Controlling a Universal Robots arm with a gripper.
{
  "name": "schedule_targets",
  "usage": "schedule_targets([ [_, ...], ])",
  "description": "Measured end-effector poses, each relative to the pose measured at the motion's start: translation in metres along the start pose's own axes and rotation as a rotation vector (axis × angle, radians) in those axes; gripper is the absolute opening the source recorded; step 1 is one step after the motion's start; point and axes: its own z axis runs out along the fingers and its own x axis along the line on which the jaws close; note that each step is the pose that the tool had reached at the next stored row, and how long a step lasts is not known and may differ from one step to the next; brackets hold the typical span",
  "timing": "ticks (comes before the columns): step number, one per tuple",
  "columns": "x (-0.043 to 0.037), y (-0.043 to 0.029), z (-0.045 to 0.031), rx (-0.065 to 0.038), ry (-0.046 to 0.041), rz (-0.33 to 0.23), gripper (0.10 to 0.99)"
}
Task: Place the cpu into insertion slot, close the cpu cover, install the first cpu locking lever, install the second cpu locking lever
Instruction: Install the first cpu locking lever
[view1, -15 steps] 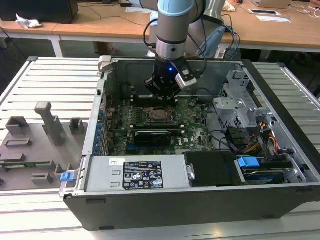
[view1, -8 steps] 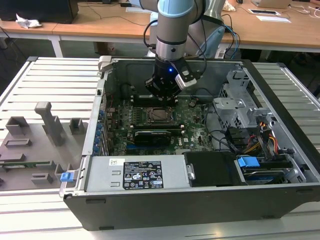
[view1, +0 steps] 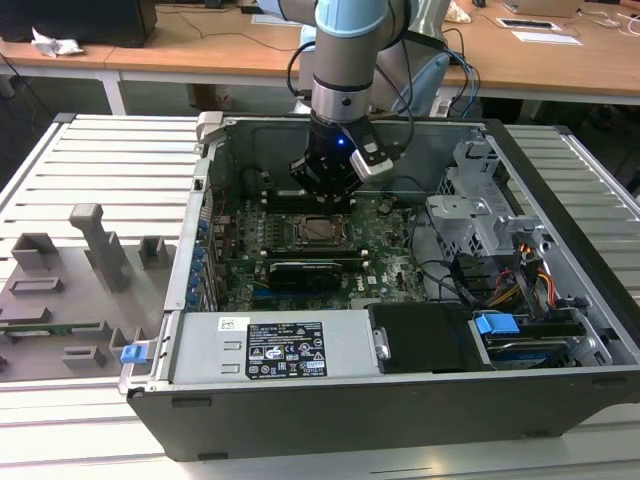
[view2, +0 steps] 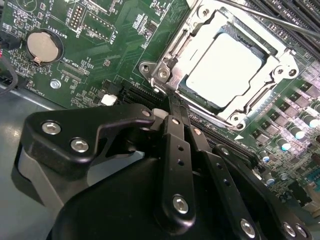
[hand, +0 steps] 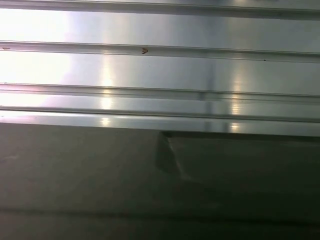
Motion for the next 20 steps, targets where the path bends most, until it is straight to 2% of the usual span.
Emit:
schedule_targets([
  [11,-0.0004,0.0002,-0.0026,-0.001,-0.0004,0.0,0.106],
  [20,-0.0006,0.0001,0.0002,0.0,0.0001,0.0,0.106],
])
